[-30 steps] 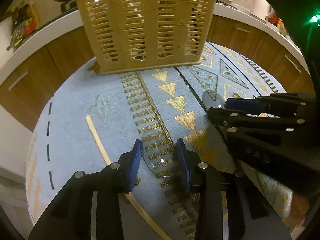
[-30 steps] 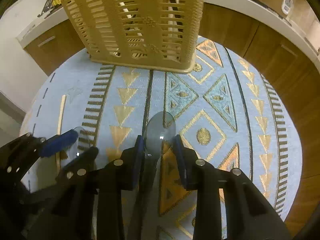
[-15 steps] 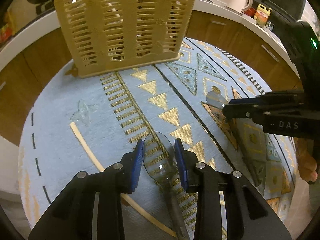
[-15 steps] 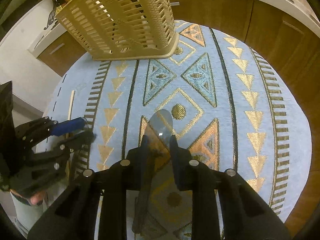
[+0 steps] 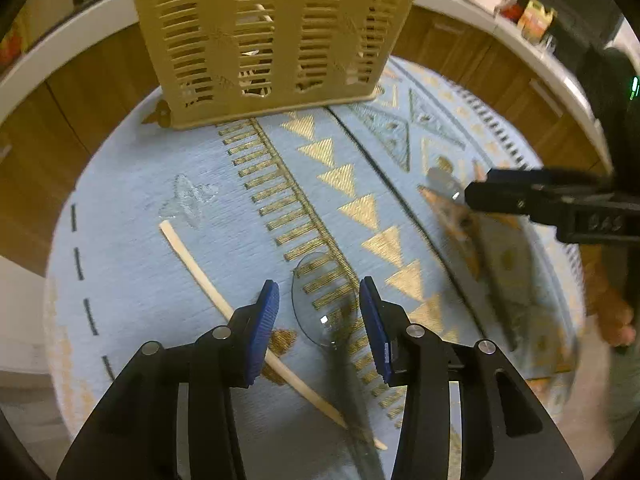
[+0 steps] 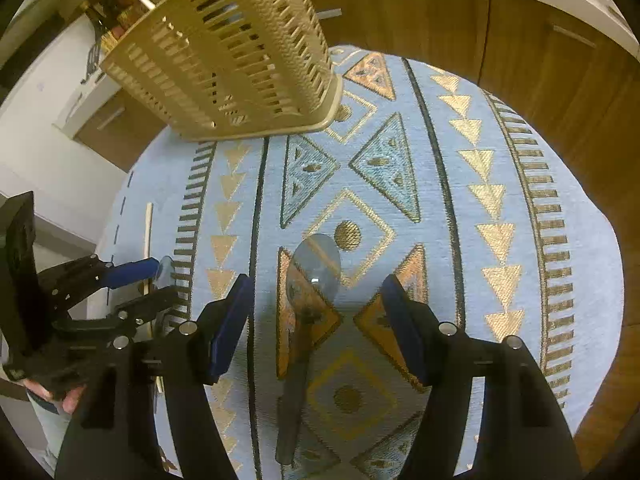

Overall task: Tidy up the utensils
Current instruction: 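Grasp a clear spoon with left while right grasps another clear spoon, then lift the clear spoon with left toward the caddy while right lifts its clear spoon, then open left over the caddy to drop the spoon while right releases its spoon, then lower both tools toward the last wooden chopstick on the rug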

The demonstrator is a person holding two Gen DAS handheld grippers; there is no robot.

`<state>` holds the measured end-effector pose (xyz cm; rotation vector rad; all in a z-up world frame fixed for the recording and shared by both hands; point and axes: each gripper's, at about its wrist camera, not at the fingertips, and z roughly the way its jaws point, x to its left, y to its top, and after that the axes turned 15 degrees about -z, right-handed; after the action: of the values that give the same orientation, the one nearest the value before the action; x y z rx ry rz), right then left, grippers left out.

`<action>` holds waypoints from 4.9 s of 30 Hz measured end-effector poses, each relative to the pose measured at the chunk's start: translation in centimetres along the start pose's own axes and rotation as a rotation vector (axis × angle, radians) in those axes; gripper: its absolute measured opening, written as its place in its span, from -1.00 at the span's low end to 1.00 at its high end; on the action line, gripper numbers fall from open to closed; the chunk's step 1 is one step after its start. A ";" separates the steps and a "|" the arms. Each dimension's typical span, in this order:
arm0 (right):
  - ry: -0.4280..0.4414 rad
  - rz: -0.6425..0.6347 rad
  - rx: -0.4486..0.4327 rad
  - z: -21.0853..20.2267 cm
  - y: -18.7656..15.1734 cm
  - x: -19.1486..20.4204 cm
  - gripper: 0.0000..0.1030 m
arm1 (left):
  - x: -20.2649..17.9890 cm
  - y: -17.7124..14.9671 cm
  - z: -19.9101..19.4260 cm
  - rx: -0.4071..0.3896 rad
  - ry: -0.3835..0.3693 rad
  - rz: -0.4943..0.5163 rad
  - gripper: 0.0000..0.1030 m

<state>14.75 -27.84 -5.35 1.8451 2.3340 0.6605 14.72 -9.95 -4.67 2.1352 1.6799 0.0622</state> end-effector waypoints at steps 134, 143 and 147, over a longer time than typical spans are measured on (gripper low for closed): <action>0.017 -0.256 -0.109 -0.5 2.7 15.3 0.14 | 11.3 -3.4 -13.8 -0.440 -0.057 -0.316 -0.13; 0.037 -0.253 -0.034 2.0 3.0 15.9 0.04 | 12.5 -4.7 -10.8 -0.377 -0.071 -0.369 -0.13; 0.049 -0.241 -0.026 2.7 3.1 16.1 0.04 | 12.5 -5.0 -10.7 -0.380 -0.060 -0.364 -0.13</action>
<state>14.23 -11.36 -3.55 1.5183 2.5104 0.7065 10.38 5.81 0.56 1.5241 1.8244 0.1913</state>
